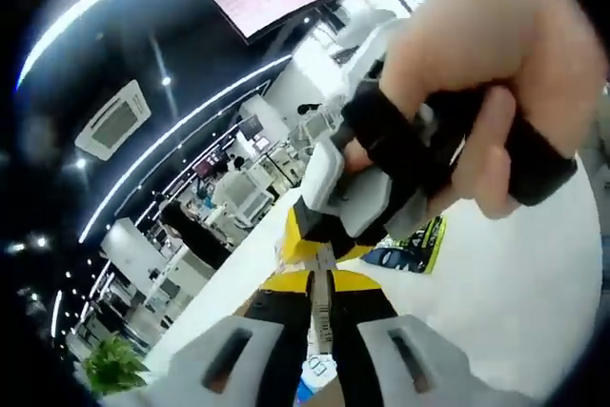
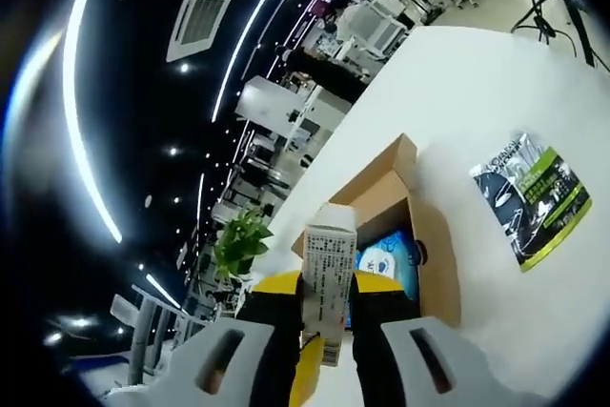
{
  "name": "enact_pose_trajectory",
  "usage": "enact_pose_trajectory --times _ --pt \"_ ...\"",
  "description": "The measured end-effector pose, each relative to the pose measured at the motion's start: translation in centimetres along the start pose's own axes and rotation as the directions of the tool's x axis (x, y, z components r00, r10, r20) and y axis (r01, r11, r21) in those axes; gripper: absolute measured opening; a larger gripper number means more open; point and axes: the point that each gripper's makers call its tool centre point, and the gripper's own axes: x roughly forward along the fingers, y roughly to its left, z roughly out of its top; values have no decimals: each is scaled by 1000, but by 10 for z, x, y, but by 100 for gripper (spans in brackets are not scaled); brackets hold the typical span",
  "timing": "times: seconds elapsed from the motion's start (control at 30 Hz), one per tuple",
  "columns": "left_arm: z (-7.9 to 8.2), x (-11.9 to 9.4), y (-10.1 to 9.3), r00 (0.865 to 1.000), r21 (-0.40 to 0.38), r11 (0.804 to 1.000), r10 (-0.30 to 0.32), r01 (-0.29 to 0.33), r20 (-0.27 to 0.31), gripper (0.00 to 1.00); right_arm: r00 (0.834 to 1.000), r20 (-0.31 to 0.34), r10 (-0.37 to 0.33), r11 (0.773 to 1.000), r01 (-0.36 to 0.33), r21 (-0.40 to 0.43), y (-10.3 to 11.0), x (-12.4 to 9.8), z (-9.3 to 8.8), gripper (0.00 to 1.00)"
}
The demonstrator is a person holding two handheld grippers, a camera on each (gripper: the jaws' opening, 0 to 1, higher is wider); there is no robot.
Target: Operate the shoe box by opening the lid, removing the specified soft item, and placing it in the target area until the item is outside and the box remains undamaged.
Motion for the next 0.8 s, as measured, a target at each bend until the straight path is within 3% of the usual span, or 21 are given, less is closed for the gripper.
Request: enact_pose_trajectory --times 0.1,0.17,0.2,0.23,0.27,0.37,0.4,0.47,0.53,0.67,0.7,0.77,0.8 --pt "-3 -4 -4 998 -168 984 -45 51 41 10 1000 -5 10 1000 -10 -9 -1 -2 -1 15" --pt "-5 -8 -3 998 -147 988 -52 57 38 11 1000 -6 24 1000 -25 -14 -2 -5 -2 15" --pt "-3 -10 -5 996 -139 987 -66 74 63 13 1000 -2 31 999 -31 -16 -4 -6 -1 15" --pt "2 -11 -7 992 -189 978 -74 92 101 18 999 -3 33 999 -33 -19 -6 -8 -1 15" --pt "2 -12 -6 992 -206 974 -72 92 103 22 999 -5 32 999 -32 -21 -7 -9 -2 15" --pt "0 -14 6 990 -362 927 -52 97 131 27 999 -10 31 999 -31 -22 -14 -12 0 15" --pt "0 -15 11 989 -382 919 -42 94 141 28 999 -8 34 999 -35 -21 -14 -15 2 15" --pt "0 -17 23 984 -468 877 -29 108 173 35 999 -4 51 998 -51 -32 -11 -19 5 15" --pt "-4 -18 35 980 -531 837 -24 129 199 44 989 -33 147 988 -148 -53 6 -24 5 15" --pt "-16 -20 53 973 -617 770 -21 163 232 59 974 -59 221 972 -225 -74 24 -33 4 15" --pt "-21 -22 56 972 -662 729 -23 176 233 61 971 -65 228 970 -233 -76 26 -34 4 15" --pt "-26 -23 56 969 -673 712 -43 200 243 64 963 -87 256 962 -263 -78 32 -37 0 15" --pt "-25 -24 55 960 -704 666 -66 246 273 64 962 -94 258 959 -267 -99 34 -38 -1 15"
